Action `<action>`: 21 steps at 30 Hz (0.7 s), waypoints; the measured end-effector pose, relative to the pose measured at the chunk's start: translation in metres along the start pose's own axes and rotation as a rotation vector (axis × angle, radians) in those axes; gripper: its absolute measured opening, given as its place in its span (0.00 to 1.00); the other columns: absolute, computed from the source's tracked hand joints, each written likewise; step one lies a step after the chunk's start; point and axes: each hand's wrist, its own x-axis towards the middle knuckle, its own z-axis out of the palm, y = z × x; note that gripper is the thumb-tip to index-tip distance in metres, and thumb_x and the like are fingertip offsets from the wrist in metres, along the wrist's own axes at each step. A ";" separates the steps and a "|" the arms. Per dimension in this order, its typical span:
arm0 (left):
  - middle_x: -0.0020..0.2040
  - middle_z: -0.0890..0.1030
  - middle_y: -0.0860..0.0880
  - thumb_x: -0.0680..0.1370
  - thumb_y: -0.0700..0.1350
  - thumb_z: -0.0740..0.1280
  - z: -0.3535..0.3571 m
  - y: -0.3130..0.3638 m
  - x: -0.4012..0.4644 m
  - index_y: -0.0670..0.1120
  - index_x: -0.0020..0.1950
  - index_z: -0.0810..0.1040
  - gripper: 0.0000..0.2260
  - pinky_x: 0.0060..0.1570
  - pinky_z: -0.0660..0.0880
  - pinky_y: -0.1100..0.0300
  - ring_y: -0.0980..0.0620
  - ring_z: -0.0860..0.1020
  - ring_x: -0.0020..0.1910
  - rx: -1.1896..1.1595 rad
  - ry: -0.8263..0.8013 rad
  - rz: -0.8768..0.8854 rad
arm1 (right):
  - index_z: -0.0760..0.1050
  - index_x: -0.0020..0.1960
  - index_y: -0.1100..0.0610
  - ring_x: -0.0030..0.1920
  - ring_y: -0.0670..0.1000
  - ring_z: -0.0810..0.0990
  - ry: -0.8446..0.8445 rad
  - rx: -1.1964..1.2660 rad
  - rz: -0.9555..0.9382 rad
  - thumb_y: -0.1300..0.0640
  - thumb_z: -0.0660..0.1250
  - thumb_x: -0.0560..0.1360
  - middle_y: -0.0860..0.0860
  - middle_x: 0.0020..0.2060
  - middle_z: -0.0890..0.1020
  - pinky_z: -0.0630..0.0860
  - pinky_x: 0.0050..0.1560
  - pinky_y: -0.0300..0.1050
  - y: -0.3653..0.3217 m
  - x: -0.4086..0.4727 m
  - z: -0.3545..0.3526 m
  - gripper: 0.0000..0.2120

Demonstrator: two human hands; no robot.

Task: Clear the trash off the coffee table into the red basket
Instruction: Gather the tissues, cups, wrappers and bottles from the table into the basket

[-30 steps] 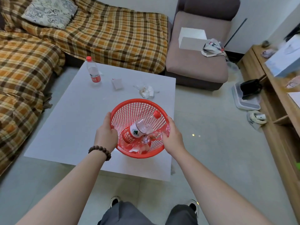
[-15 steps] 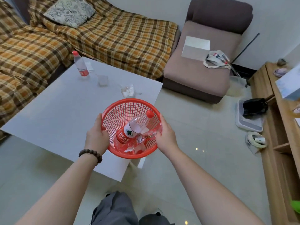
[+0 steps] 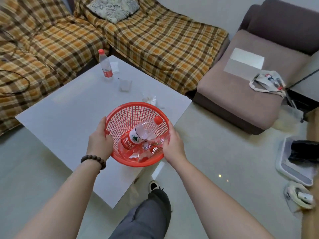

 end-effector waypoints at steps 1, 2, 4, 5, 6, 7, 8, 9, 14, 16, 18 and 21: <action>0.49 0.74 0.47 0.76 0.36 0.56 0.007 0.006 0.011 0.50 0.73 0.61 0.26 0.38 0.69 0.62 0.51 0.74 0.39 -0.004 0.019 -0.007 | 0.55 0.75 0.49 0.64 0.51 0.71 -0.002 -0.014 -0.009 0.66 0.57 0.76 0.53 0.65 0.71 0.68 0.59 0.40 -0.001 0.018 -0.004 0.31; 0.49 0.73 0.48 0.76 0.36 0.56 0.015 0.012 0.023 0.50 0.73 0.61 0.26 0.41 0.69 0.60 0.50 0.73 0.42 -0.016 0.035 -0.015 | 0.55 0.75 0.49 0.63 0.51 0.72 -0.010 -0.030 -0.018 0.66 0.57 0.75 0.53 0.64 0.71 0.69 0.60 0.41 -0.001 0.037 -0.008 0.31; 0.48 0.73 0.48 0.76 0.35 0.56 0.029 0.027 0.046 0.51 0.73 0.62 0.26 0.42 0.68 0.60 0.50 0.73 0.43 -0.041 0.058 -0.035 | 0.55 0.75 0.47 0.61 0.52 0.74 -0.045 -0.063 -0.025 0.66 0.57 0.75 0.53 0.62 0.73 0.72 0.60 0.45 -0.004 0.074 -0.017 0.31; 0.48 0.73 0.48 0.76 0.35 0.56 0.034 0.034 0.057 0.51 0.73 0.62 0.26 0.41 0.68 0.60 0.50 0.73 0.42 -0.046 0.065 -0.048 | 0.55 0.75 0.47 0.60 0.52 0.74 -0.062 -0.083 -0.024 0.65 0.57 0.75 0.53 0.62 0.73 0.73 0.60 0.46 -0.006 0.091 -0.021 0.31; 0.47 0.73 0.49 0.76 0.35 0.56 0.037 0.040 0.067 0.51 0.73 0.62 0.26 0.40 0.68 0.61 0.51 0.72 0.41 -0.048 0.073 -0.062 | 0.54 0.75 0.47 0.60 0.53 0.74 -0.076 -0.102 -0.023 0.64 0.57 0.76 0.53 0.62 0.73 0.73 0.59 0.46 -0.009 0.108 -0.024 0.31; 0.47 0.73 0.49 0.75 0.35 0.56 0.040 0.044 0.078 0.51 0.73 0.62 0.26 0.39 0.68 0.62 0.52 0.72 0.39 -0.050 0.084 -0.074 | 0.54 0.75 0.47 0.60 0.53 0.74 -0.088 -0.119 -0.029 0.64 0.57 0.76 0.53 0.62 0.72 0.73 0.59 0.46 -0.013 0.124 -0.024 0.30; 0.47 0.73 0.49 0.75 0.35 0.56 0.040 0.047 0.087 0.51 0.73 0.62 0.26 0.38 0.68 0.63 0.53 0.72 0.39 -0.052 0.099 -0.088 | 0.54 0.75 0.47 0.60 0.53 0.74 -0.103 -0.132 -0.041 0.63 0.57 0.76 0.53 0.62 0.72 0.72 0.58 0.45 -0.017 0.140 -0.024 0.30; 0.47 0.73 0.48 0.75 0.35 0.56 0.039 0.049 0.096 0.50 0.73 0.62 0.27 0.38 0.68 0.62 0.51 0.72 0.39 -0.049 0.118 -0.103 | 0.54 0.75 0.47 0.60 0.52 0.73 -0.121 -0.140 -0.055 0.63 0.57 0.76 0.53 0.61 0.72 0.70 0.57 0.43 -0.023 0.153 -0.022 0.30; 0.49 0.73 0.48 0.75 0.35 0.56 0.024 0.048 0.124 0.48 0.73 0.61 0.26 0.42 0.69 0.59 0.49 0.73 0.43 -0.037 0.224 -0.176 | 0.56 0.75 0.47 0.55 0.49 0.73 -0.241 -0.115 -0.141 0.64 0.56 0.75 0.51 0.57 0.73 0.67 0.54 0.39 -0.051 0.202 0.001 0.31; 0.49 0.73 0.48 0.76 0.35 0.56 0.017 0.042 0.127 0.48 0.73 0.62 0.25 0.41 0.70 0.60 0.49 0.73 0.43 -0.032 0.278 -0.223 | 0.57 0.74 0.48 0.59 0.51 0.73 -0.316 -0.088 -0.177 0.66 0.56 0.73 0.51 0.60 0.74 0.68 0.56 0.40 -0.059 0.215 0.016 0.32; 0.49 0.74 0.48 0.75 0.35 0.56 0.012 0.034 0.124 0.47 0.73 0.62 0.26 0.42 0.70 0.59 0.49 0.73 0.43 -0.023 0.337 -0.287 | 0.57 0.74 0.48 0.60 0.51 0.73 -0.394 -0.082 -0.216 0.67 0.55 0.72 0.51 0.62 0.74 0.69 0.58 0.41 -0.066 0.226 0.035 0.33; 0.48 0.75 0.46 0.74 0.34 0.56 0.006 0.020 0.113 0.48 0.72 0.63 0.27 0.42 0.68 0.59 0.48 0.72 0.41 0.019 0.455 -0.419 | 0.56 0.75 0.47 0.52 0.48 0.72 -0.520 -0.121 -0.282 0.67 0.56 0.72 0.52 0.58 0.74 0.67 0.53 0.37 -0.075 0.239 0.064 0.34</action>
